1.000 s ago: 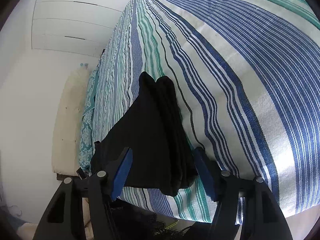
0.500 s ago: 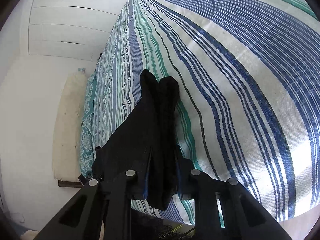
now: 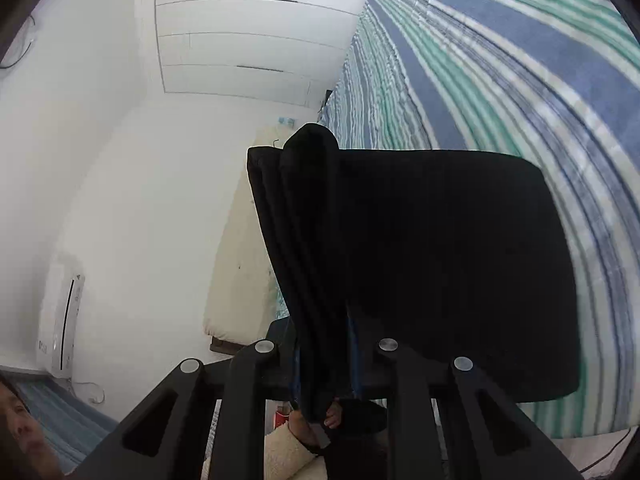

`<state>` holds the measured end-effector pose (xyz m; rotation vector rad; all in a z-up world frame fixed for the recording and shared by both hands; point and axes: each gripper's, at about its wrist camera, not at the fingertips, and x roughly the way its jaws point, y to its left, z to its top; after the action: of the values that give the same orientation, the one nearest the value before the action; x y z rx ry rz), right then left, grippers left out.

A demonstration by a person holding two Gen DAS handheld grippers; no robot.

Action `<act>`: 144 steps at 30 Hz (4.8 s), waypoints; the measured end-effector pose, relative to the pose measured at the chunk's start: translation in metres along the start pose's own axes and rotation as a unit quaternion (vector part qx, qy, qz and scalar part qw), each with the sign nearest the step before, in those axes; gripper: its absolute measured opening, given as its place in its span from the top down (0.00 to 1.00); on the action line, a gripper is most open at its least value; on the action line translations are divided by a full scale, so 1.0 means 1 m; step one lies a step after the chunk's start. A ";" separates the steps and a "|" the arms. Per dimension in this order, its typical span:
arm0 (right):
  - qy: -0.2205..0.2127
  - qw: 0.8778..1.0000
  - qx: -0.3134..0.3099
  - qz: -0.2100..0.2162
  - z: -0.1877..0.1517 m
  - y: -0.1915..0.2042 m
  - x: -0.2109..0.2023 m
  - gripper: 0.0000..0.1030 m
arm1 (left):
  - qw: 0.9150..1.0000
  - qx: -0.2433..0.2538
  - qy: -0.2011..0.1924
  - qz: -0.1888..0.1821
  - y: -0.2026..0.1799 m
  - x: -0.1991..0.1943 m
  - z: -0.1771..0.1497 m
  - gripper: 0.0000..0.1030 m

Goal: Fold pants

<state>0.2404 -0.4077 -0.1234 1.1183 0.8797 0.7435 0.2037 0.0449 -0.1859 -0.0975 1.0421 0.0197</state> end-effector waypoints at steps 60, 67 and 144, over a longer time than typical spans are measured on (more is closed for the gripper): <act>-0.041 0.788 -0.308 -0.532 -0.174 0.016 0.083 0.04 | 0.992 0.078 -0.007 -0.094 -0.029 0.003 0.009 0.15; -0.047 0.780 -0.307 -0.543 -0.175 0.013 0.076 0.04 | 0.989 0.071 0.045 -0.118 -0.044 0.029 0.013 0.83; 0.002 0.779 -0.338 -0.528 -0.104 0.021 0.204 0.00 | 0.989 0.112 0.033 -0.087 -0.038 0.024 -0.011 0.04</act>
<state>0.2426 -0.1816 -0.1669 -0.1111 0.9584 0.0563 0.2087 0.0056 -0.2099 0.0152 1.0920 -0.2588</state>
